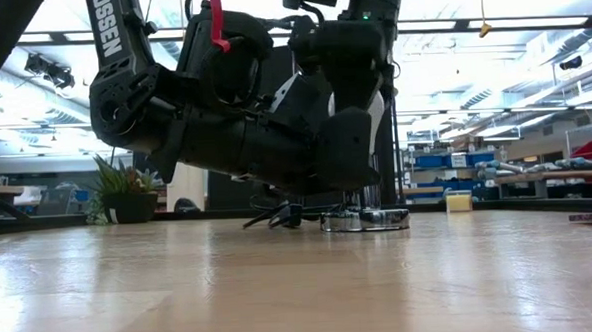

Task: Screw lightbulb
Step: Insert the white lightbulb into the silver lamp

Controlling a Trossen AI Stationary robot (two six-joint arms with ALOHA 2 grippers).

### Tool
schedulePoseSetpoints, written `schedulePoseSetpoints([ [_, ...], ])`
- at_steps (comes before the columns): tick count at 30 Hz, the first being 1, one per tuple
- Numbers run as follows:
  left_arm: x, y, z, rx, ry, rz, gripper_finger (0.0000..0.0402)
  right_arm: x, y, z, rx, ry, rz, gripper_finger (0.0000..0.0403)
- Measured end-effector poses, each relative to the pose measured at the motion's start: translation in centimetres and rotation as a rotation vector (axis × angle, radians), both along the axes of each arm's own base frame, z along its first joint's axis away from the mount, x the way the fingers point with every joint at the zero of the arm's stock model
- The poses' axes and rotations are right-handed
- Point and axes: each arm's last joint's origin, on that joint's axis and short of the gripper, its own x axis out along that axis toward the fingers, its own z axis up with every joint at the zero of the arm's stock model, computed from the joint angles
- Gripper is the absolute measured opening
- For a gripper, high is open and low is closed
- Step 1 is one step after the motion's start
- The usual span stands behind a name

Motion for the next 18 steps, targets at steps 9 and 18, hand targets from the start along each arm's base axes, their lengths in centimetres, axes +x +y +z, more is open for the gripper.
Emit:
schedulePoseSetpoints([
  [9, 0.0, 0.0, 0.0, -0.001, -0.001, 0.002, 0.0184, 0.0, -0.7, -0.1, 0.064, 0.002, -0.182, 0.0306],
  [18, 0.0, 0.1, 0.0, 0.000, -0.001, 0.009, 0.0184, 0.4, -1.6, 2.7, 0.027, 0.008, -0.092, 0.0319],
])
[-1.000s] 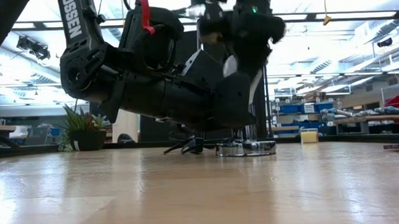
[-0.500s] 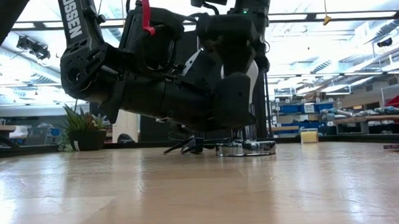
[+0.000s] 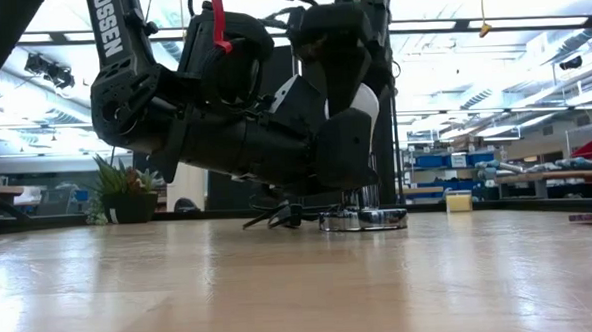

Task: Screw lightbulb
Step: Insert the white lightbulb into the silver lamp

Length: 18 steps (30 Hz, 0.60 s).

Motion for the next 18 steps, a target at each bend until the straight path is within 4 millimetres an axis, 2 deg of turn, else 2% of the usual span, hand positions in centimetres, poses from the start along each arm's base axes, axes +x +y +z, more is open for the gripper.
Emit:
schedulePoseSetpoints([
  [6, 0.0, 0.0, 0.0, 0.002, 0.006, -0.001, 0.0184, 0.0, -0.3, 1.6, -0.018, -0.007, 0.067, 0.0330],
  [12, 0.0, 0.0, 0.0, 0.004, 0.008, -0.002, 0.0184, -0.7, -0.3, 1.6, -0.039, 0.068, 0.101, 0.0334],
  [18, 0.0, 0.0, 0.0, 0.005, 0.008, -0.002, 0.0184, -0.5, -0.4, 1.6, -0.048, 0.048, 0.119, 0.0329],
])
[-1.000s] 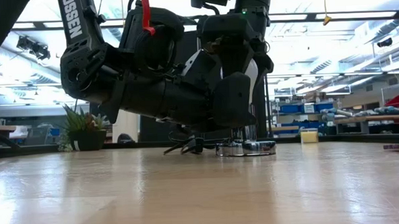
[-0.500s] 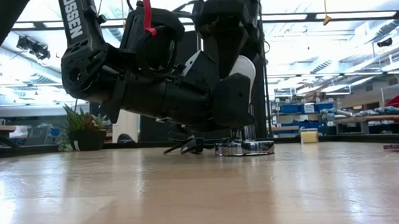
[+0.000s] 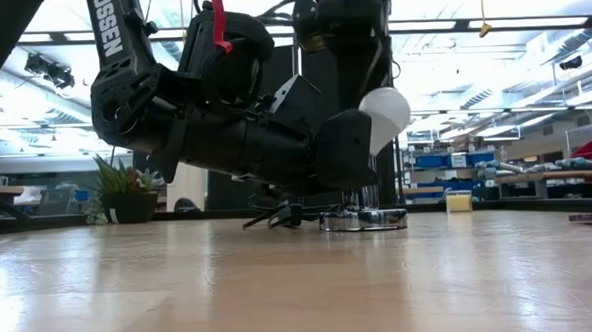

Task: Screw lightbulb
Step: Insert the white lightbulb into the silver lamp

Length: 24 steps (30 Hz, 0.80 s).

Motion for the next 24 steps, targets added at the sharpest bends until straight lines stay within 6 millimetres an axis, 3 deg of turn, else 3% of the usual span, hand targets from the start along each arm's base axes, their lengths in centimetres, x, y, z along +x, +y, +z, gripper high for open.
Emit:
schedulePoseSetpoints([
  [8, 0.0, 0.0, 0.0, 0.001, 0.006, -0.001, 0.0184, -0.4, 0.0, 0.9, 0.000, -0.020, 0.036, 0.0328],
  [12, 0.0, 0.0, -0.1, 0.003, 0.017, -0.002, 0.0184, -3.2, 0.4, 1.6, -0.114, 0.110, 0.023, 0.0322],
  [16, 0.0, -0.1, -0.1, 0.029, 0.033, -0.009, 0.0192, -6.0, 0.7, 1.1, -0.179, 0.091, -0.019, 0.0319],
  [24, -0.2, -0.4, -0.5, 0.073, 0.082, -0.029, 0.0279, -13.3, -0.7, -0.8, -0.175, 0.008, -0.145, 0.0320],
])
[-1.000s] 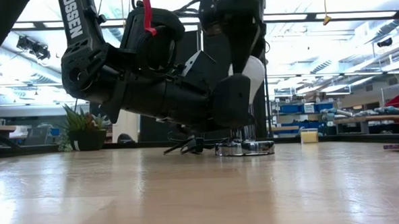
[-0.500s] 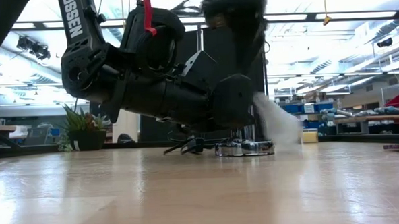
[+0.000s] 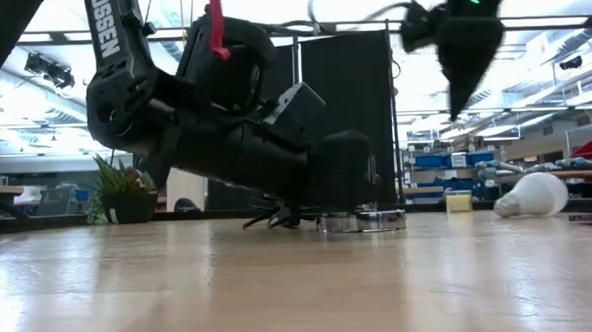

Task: Screw lightbulb
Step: Insert the white lightbulb into the silver lamp

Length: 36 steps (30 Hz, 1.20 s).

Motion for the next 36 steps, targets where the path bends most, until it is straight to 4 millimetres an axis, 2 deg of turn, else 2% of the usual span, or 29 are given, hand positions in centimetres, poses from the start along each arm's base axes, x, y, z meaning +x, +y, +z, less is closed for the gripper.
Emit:
schedulePoseSetpoints([
  [3, -0.1, 0.0, 0.0, 0.040, 0.018, 0.025, 0.0302, -2.3, -0.8, -0.6, 0.009, 0.017, -0.135, 0.0318],
  [7, -0.3, -0.7, 0.6, 0.147, 0.050, 0.051, 0.0308, -4.3, -1.5, -1.4, 0.015, 0.057, -0.232, 0.0309],
  [14, -0.6, -2.5, 2.9, 0.248, 0.026, 0.049, 0.0301, -5.6, -1.4, -2.4, 0.065, 0.135, -0.181, 0.0299],
  [20, 0.0, -3.4, 6.0, 0.217, -0.060, 0.021, 0.0300, -6.5, -1.1, -2.4, 0.145, 0.255, -0.046, 0.0302],
  [27, 2.0, -3.8, 8.2, 0.246, -0.021, -0.008, 0.0300, -5.9, -1.1, -2.9, 0.128, 0.289, 0.191, 0.0311],
  [33, 3.3, -4.0, 9.1, 0.262, 0.053, -0.013, 0.0300, -4.3, -2.0, -6.0, 0.144, 0.372, 0.249, 0.0318],
  [36, 3.3, -4.4, 9.1, 0.256, 0.073, -0.016, 0.0300, -3.6, -2.5, -7.5, 0.164, 0.449, 0.266, 0.0317],
])
